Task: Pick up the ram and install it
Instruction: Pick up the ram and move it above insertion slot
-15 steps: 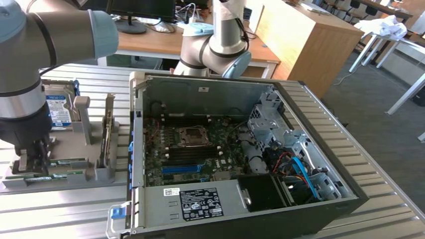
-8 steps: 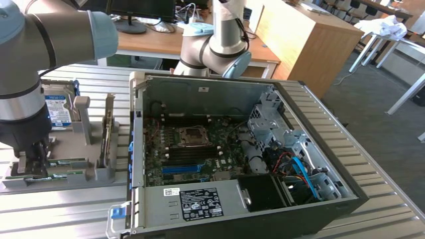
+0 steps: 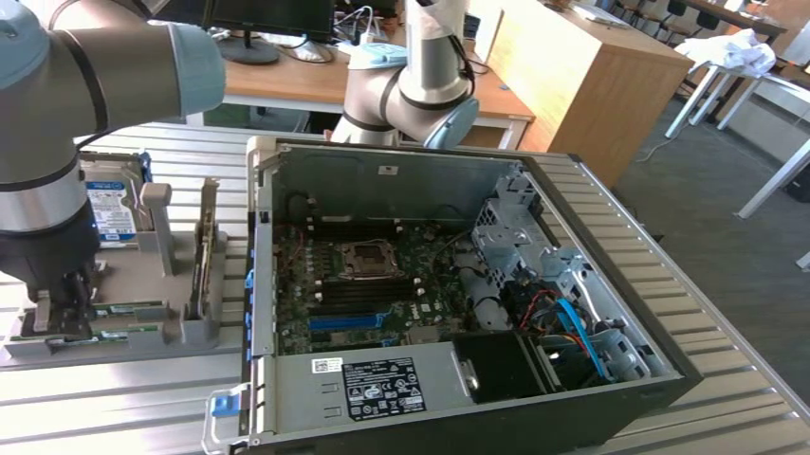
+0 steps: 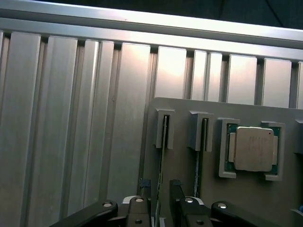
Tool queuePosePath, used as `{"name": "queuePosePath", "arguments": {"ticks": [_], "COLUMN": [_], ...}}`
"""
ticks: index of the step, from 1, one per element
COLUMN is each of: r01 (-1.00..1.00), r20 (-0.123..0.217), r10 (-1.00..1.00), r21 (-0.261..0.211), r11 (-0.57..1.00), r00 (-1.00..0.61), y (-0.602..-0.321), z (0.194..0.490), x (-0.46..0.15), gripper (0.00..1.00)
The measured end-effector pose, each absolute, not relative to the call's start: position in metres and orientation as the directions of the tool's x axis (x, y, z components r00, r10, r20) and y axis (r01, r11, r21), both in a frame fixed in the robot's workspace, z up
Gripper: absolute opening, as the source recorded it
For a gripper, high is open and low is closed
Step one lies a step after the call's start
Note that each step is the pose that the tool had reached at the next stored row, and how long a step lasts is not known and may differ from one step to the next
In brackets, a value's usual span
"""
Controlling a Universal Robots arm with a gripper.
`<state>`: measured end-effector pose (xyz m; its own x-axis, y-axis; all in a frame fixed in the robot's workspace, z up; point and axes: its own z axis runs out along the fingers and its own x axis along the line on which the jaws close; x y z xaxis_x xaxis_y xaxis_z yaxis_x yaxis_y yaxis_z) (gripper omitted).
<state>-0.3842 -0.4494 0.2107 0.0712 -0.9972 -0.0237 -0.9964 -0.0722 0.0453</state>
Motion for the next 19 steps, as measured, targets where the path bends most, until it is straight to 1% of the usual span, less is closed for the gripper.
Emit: {"name": "queuePosePath", "arguments": {"ticks": [19], "r01": [-0.996], "r20": [-0.024], "r10": [-0.997], "r21": [0.045], "r11": [-0.072], "r00": [0.071], "y": [-0.449], "z": [0.209], "x": [-0.366], "gripper": [0.30]}}
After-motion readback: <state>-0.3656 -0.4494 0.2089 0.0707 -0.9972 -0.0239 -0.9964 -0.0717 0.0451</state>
